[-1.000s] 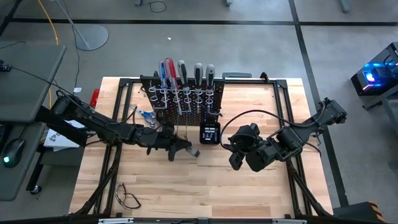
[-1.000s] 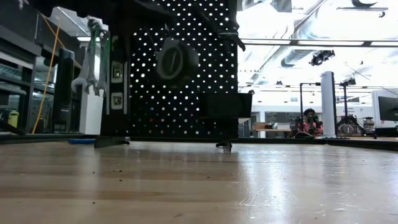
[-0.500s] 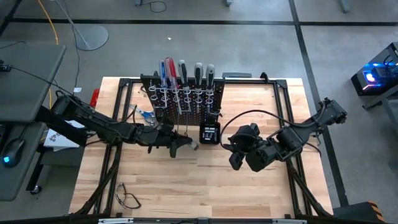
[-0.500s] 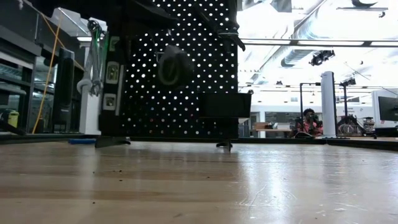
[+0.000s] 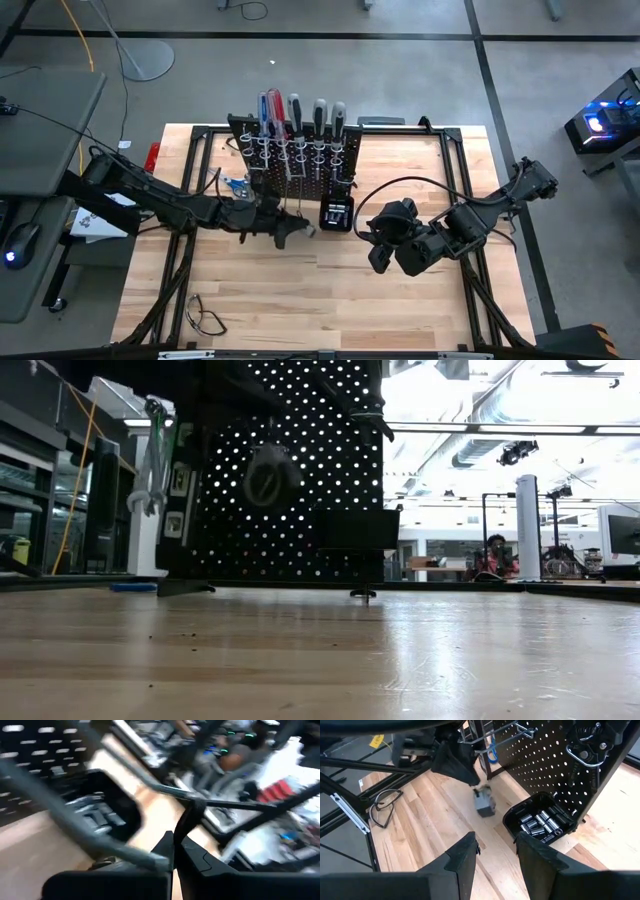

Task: Hang tools onto peg board
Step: Hang the gray tape measure on the pegboard

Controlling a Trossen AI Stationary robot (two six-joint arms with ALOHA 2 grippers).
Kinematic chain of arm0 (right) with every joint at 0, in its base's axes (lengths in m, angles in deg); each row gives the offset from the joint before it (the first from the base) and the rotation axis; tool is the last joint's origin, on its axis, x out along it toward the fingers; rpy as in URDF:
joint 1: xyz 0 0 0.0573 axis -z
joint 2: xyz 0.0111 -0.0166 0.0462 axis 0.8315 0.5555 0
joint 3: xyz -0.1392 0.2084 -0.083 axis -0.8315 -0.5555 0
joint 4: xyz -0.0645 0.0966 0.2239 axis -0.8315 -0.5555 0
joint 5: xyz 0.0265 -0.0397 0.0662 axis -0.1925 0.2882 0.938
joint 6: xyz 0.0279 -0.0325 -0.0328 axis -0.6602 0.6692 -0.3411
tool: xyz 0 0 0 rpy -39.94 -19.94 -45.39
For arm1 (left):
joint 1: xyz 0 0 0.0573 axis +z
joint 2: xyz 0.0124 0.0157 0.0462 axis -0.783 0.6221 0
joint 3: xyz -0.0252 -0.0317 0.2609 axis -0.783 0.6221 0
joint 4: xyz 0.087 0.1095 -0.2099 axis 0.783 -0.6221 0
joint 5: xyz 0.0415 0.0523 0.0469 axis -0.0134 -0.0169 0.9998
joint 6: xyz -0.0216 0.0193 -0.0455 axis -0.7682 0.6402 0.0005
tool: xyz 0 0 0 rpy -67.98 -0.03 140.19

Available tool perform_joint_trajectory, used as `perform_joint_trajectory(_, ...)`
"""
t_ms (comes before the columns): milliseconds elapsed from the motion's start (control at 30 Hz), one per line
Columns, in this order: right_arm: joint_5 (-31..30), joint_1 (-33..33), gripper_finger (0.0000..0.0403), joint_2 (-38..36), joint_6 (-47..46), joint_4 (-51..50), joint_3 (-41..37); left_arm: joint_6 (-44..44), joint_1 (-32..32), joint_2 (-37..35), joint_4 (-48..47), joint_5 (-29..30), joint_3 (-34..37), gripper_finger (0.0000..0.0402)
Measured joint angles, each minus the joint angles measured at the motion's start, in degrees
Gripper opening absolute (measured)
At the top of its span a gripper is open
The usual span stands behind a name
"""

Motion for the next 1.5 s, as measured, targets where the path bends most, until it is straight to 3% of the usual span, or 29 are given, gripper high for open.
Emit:
perform_joint_trajectory(200, 0.00, 0.00, 0.0133, 0.00, -0.02, 0.00, 0.00, 1.66, -3.22, -0.11, 8.10, -5.28, -0.03, 0.0000)
perform_joint_trajectory(500, 0.00, -0.02, 0.0133, 0.00, 0.27, 0.00, 0.00, 0.46, -10.67, -3.73, 7.54, -2.63, -0.03, 0.0000)
perform_joint_trajectory(733, 0.00, -0.02, 0.0133, 0.00, 0.21, 0.00, 0.00, -9.42, -19.31, -2.22, 7.25, -1.18, -0.03, 0.0000)
perform_joint_trajectory(833, 0.00, 0.00, 0.0133, 0.00, 0.00, 0.00, 0.00, -17.35, -23.56, 0.43, 1.09, -1.50, -2.17, 0.0000)
perform_joint_trajectory(933, -0.02, 0.00, 0.0133, 0.01, 0.22, -0.04, 0.00, -24.10, -27.07, 4.38, -8.66, -6.04, -7.39, 0.0000)
perform_joint_trajectory(1000, 0.00, 0.04, 0.0133, 0.01, 0.40, -0.27, 0.00, -25.59, -28.32, 7.91, -14.97, -9.18, -11.15, 0.0000)
perform_joint_trajectory(1100, 0.11, 0.73, 0.0133, 0.00, 0.40, -0.59, 0.00, -25.52, -27.20, 13.60, -20.39, -8.62, -15.02, 0.0000)
perform_joint_trajectory(1267, 0.71, 2.22, 0.0133, 0.01, 0.69, -0.90, 0.00, -30.53, -22.59, 21.41, -18.91, 3.39, -16.92, 0.0000)
perform_joint_trajectory(1433, 3.09, 3.02, 0.0133, 0.10, 1.75, -1.98, 0.00, -45.52, -22.48, 24.82, -15.99, 27.29, -16.90, 0.0000)
perform_joint_trajectory(1500, 3.01, 3.04, 0.0133, 0.20, 1.75, -2.86, 0.00, -46.16, -22.93, 24.84, -16.13, 33.96, -16.90, 0.0000)
